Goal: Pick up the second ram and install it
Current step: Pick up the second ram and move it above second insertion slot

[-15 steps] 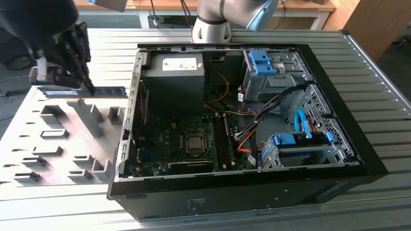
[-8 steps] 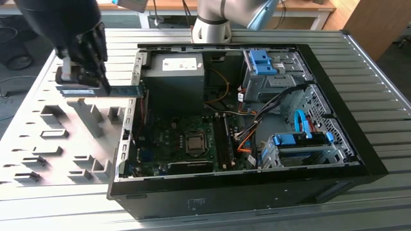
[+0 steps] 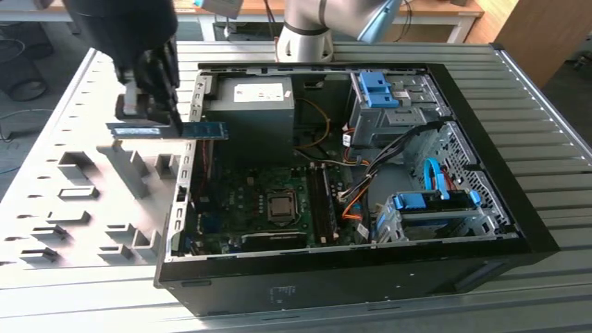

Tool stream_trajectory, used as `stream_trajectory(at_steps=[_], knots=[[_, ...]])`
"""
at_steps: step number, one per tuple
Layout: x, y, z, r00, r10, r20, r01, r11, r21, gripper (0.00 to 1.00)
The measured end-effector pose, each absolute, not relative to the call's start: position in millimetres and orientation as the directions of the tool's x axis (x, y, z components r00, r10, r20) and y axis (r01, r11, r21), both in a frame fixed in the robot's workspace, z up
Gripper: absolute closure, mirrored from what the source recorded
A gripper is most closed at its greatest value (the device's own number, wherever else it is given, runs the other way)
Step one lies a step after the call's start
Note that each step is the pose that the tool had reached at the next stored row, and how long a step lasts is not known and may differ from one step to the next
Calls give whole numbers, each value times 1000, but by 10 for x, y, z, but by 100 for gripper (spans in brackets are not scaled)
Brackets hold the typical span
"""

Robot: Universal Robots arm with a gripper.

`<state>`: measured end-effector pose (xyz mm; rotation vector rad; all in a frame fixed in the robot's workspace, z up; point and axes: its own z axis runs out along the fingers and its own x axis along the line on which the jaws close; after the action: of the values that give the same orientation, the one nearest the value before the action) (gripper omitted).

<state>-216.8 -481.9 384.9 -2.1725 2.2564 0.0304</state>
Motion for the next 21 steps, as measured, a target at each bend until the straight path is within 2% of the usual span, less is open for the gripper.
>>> stream_trajectory(at_steps=[21], knots=[[-1529,-4769,3806,-38,-999,-20,-999,38,12,86]])
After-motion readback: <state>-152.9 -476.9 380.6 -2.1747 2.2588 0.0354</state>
